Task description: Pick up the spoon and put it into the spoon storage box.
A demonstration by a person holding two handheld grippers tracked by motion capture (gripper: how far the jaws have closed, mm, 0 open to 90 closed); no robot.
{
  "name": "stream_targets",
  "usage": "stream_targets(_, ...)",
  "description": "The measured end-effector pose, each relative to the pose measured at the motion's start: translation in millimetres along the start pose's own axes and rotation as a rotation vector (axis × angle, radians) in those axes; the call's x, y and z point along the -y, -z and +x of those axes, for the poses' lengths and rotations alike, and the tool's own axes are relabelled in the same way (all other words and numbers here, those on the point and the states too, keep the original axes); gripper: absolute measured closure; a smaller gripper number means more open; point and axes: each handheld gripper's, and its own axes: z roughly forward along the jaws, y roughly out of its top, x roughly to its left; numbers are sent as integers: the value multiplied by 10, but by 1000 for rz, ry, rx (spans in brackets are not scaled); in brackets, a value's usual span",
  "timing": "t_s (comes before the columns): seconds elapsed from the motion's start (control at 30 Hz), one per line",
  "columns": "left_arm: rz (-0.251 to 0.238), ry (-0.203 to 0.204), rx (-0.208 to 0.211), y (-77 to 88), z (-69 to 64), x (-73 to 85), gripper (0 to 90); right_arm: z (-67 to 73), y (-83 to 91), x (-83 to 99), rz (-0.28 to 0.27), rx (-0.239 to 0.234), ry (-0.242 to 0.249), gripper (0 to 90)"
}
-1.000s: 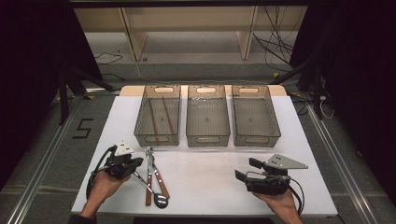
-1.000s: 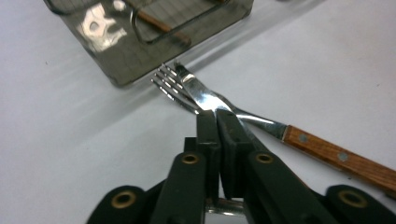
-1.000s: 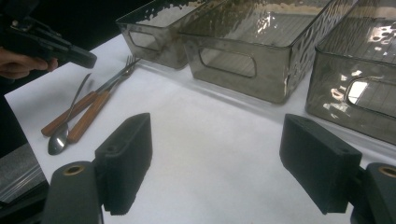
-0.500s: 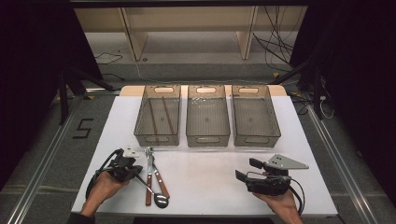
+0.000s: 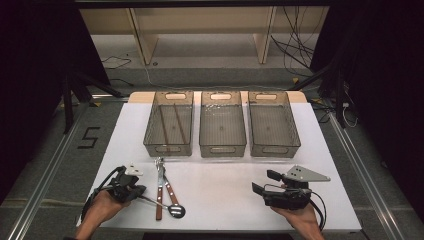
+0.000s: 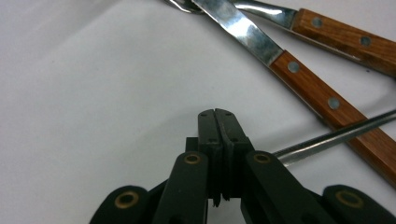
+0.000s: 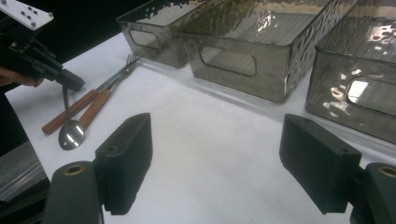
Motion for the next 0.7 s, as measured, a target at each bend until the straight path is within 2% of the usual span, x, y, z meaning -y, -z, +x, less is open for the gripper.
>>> stream_targets(0.47,40,-19,42,91,-126,120,878,7,4,2,1,-3,0,264)
stream_targets(0.7,71,-41,62,125,-164,150,876,4,13,2,2,-3,-2,264)
